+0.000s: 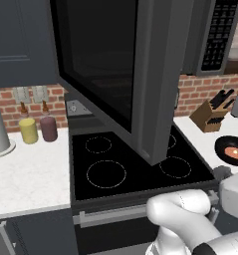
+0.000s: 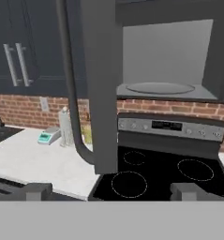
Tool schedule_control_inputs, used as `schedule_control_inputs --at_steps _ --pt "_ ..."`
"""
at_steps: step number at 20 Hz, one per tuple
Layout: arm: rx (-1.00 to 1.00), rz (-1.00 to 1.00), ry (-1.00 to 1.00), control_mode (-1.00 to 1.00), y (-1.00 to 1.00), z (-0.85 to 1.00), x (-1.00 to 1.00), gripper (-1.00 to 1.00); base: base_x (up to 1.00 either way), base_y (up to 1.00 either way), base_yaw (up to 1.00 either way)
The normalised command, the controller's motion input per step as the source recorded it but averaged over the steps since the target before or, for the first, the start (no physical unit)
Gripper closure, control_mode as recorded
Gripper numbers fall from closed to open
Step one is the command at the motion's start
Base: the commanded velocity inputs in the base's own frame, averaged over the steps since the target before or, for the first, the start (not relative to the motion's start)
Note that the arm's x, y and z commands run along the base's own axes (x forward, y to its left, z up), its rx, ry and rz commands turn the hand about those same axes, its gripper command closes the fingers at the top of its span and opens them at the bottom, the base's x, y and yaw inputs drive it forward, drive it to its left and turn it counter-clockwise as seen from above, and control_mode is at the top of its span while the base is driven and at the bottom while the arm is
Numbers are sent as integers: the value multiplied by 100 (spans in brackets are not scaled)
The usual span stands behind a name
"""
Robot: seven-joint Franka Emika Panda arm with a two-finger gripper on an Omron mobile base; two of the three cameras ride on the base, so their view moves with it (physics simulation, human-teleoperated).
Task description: Open the microwave, place the bowl with waffle inside the microwave, then close the microwave door and turn it on.
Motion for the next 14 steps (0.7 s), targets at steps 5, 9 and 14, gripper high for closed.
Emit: schedule_control_inputs --at_steps 5,9,14 --pt "13 69 2 -100 -31 -14 27 -100 0 0 0" --pt "5 53 0 -100 -1 -9 17 -100 0 0 0" --pt "2 26 0 -100 1 -16 30 -100 0 0 0"
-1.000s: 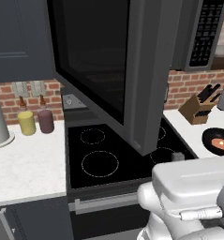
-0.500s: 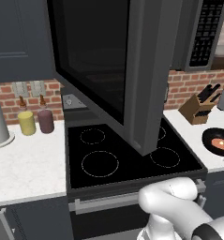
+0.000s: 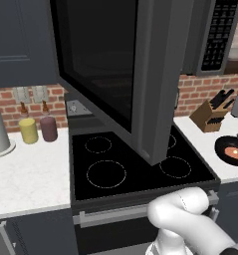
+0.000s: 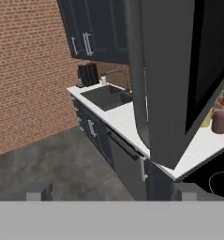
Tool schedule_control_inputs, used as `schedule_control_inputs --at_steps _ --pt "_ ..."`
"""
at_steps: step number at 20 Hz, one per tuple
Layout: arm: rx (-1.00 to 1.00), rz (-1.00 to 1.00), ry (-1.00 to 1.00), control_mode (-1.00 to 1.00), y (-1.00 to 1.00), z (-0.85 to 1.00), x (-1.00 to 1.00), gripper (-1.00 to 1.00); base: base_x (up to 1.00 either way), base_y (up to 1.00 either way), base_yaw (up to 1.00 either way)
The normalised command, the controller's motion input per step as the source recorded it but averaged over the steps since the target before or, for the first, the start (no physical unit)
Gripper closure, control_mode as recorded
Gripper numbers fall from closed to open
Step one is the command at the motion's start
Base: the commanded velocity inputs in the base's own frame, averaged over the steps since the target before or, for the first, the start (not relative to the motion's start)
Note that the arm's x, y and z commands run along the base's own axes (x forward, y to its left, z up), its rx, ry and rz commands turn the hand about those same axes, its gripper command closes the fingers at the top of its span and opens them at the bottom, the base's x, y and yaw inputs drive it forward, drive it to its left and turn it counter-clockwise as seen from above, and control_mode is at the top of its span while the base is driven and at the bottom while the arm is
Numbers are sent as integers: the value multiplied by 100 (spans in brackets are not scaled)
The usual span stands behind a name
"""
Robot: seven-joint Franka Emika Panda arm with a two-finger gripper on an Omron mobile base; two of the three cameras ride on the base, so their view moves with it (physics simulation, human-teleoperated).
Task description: Open the microwave, place the bowl with waffle inside the microwave, then close the microwave door and turn it on.
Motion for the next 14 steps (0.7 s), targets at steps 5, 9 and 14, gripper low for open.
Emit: schedule_control_inputs --at_steps 5,9,14 --pt "0 0 -1 -100 8 -6 31 -100 0 0 0" --pt "3 10 -5 -100 0 -1 2 -100 0 0 0" --pt "5 23 -4 -100 -14 0 0 -100 0 0 0"
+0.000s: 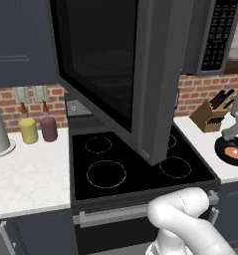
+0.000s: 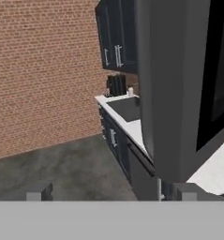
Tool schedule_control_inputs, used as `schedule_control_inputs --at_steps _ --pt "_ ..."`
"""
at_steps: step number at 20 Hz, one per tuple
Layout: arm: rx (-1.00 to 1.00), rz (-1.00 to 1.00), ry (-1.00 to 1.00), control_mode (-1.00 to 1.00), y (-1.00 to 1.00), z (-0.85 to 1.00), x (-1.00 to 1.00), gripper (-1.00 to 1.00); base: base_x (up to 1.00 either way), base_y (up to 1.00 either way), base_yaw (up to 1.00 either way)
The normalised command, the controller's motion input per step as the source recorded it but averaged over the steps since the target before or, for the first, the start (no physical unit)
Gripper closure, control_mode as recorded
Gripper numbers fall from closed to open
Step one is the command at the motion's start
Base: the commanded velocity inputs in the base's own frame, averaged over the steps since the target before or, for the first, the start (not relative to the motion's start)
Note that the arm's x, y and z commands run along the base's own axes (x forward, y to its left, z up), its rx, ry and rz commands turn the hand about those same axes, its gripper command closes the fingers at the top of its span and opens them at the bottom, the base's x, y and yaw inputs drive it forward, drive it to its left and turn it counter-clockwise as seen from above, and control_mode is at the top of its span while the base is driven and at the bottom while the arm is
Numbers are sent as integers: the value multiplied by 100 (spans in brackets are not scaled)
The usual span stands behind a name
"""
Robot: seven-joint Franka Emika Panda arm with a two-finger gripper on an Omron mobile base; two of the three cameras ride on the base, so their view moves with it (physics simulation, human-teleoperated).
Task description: Open the microwave, place the bowl with waffle inside the microwave, then close the microwave door and turn it on.
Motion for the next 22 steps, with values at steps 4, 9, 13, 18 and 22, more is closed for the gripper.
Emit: schedule_control_inputs --at_steps 4,9,13,18,22 --pt "4 29 0 -100 -23 0 11 -100 0 0 0" --pt "5 30 0 -100 -8 0 46 -100 0 0 0" --pt "4 14 -7 -100 0 0 61 -100 0 0 0" --pt "1 -1 -9 -100 23 -9 63 -100 0 0 0" --pt "0 -6 -8 -100 41 -13 46 -100 0 0 0"
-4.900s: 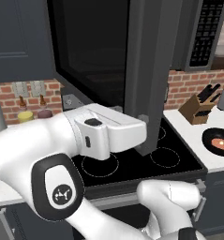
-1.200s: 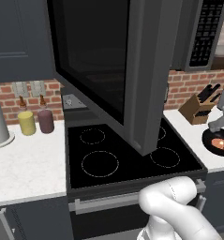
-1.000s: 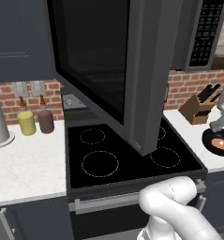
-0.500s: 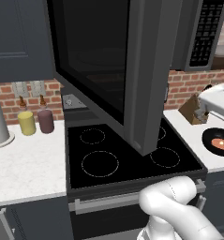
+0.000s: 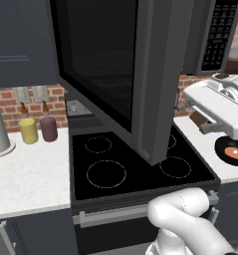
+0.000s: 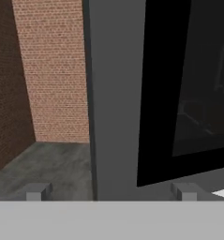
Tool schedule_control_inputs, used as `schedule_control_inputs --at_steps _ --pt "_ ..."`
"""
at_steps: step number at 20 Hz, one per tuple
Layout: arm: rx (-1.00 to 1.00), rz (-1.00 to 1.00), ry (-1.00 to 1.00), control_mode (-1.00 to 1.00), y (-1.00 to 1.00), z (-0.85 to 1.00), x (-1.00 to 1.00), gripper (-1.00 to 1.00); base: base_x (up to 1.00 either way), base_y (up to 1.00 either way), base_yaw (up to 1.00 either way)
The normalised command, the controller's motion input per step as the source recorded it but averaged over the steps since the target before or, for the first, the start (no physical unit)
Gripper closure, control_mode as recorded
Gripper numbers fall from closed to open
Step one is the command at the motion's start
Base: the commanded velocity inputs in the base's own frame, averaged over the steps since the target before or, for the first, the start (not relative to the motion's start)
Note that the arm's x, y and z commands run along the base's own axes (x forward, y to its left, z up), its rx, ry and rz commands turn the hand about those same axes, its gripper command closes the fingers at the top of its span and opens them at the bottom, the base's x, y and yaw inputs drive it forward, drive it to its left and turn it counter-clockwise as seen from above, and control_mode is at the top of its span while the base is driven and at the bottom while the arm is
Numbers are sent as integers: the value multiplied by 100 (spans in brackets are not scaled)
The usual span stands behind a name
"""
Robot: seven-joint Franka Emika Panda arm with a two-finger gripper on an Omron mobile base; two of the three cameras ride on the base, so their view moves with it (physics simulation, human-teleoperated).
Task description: Open the microwave, place the bowl with waffle inside the microwave, then close the microwave door and turn it on.
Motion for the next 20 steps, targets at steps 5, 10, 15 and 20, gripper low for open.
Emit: schedule_control_inputs --at_steps 5,10,15,20 --pt "0 -13 -7 -100 55 -12 27 -100 0 0 0" --pt "0 -5 -1 -100 32 -2 22 -100 0 0 0" --pt "1 0 0 -100 19 0 7 -100 0 0 0" --pt "0 0 0 -100 23 0 0 -100 0 0 0"
